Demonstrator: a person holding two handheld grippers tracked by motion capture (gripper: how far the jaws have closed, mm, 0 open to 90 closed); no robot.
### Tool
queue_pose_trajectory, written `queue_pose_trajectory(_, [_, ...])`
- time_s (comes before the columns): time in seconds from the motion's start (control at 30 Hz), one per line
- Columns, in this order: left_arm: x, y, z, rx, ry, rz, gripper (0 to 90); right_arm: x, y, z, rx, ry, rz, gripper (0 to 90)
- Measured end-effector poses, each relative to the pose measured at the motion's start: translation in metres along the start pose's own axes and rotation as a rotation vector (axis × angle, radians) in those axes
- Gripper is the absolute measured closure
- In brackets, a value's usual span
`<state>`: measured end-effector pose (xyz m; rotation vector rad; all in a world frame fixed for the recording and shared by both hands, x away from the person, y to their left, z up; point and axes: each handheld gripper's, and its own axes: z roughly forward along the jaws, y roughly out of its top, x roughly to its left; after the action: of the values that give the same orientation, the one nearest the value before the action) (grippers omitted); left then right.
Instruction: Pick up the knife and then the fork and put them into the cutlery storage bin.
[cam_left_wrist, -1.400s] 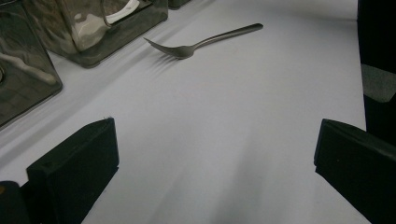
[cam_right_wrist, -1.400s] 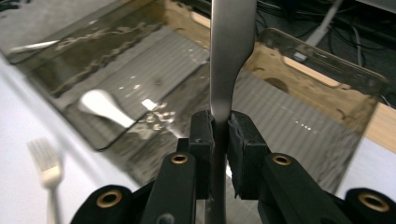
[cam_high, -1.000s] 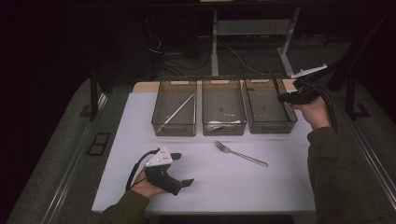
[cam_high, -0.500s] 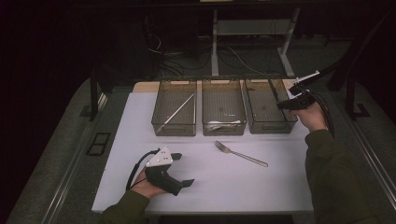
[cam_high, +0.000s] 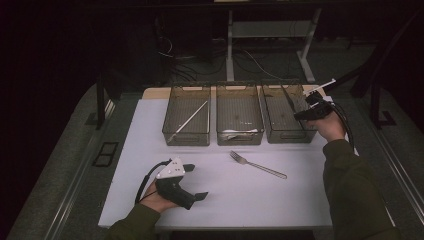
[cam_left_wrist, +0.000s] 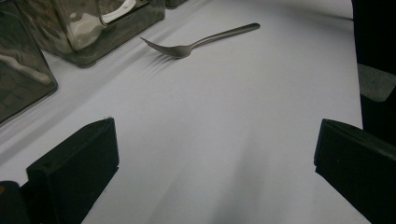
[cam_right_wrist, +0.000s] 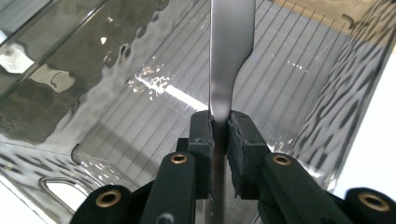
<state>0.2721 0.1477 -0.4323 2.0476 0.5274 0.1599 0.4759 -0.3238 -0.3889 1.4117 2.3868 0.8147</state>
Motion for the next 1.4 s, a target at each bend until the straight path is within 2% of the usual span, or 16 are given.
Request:
queue_pose_trajectory(0.23, [0.0,0.0,0.0,0.002,0.002,0.0,0.0,0.006,0.002,0.009,0.022,-0.016,-0.023,78.0])
queue_pose_trajectory(0.33, [0.0,0.0,0.0,0.002,0.002,0.0,0.0,0.005,0.002,0.007,-0.001,-0.009,-0.011,72.7])
queue_pose_trajectory(0.37, [-0.001,0.0,0.0,0.001,0.003,-0.001,0.0,0.004,0.002,0.004,-0.013,0.006,0.0,66.9])
queue_pose_trajectory(0.47, [-0.001,0.0,0.0,0.001,0.003,0.001,0.0,0.003,0.002,0.001,-0.036,0.026,0.017,62.6])
queue_pose_trajectory(0.5, [-0.001,0.0,0.0,0.001,0.004,0.001,0.0,0.002,0.001,-0.003,-0.054,0.055,0.047,57.3])
queue_pose_trajectory(0.6, [-0.001,0.0,0.0,0.001,0.005,-0.001,0.0,0.003,0.0,-0.007,-0.068,0.066,0.053,52.5])
queue_pose_trajectory(0.67, [-0.001,0.0,0.0,0.003,0.006,-0.002,0.0,0.007,-0.002,-0.015,-0.09,0.092,0.045,48.7])
queue_pose_trajectory(0.87, [-0.001,0.0,0.0,0.003,0.007,0.003,0.0,0.021,-0.006,-0.031,-0.129,0.11,0.01,44.2])
queue_pose_trajectory(0.93, [-0.002,0.0,0.0,0.0,0.006,0.0,0.0,0.031,-0.009,-0.042,-0.157,0.135,-0.013,43.9])
queue_pose_trajectory(1.0, [-0.001,0.0,0.0,0.001,0.007,0.001,0.0,0.035,-0.01,-0.045,-0.161,0.146,-0.019,43.9])
queue_pose_trajectory(1.03, [-0.001,0.0,0.0,0.002,0.007,0.001,0.0,0.043,-0.013,-0.052,-0.167,0.162,-0.041,43.8])
queue_pose_trajectory(1.1, [-0.002,0.0,0.0,0.002,0.007,0.001,0.0,0.052,-0.017,-0.057,-0.176,0.173,-0.054,43.8])
queue_pose_trajectory(1.3, [-0.002,0.0,0.0,0.004,0.009,0.002,0.0,0.075,-0.027,-0.062,-0.168,0.218,-0.109,43.5])
queue_pose_trajectory(1.4, [-0.002,0.0,0.0,0.004,0.01,0.002,0.0,0.082,-0.03,-0.062,-0.17,0.229,-0.121,43.2])
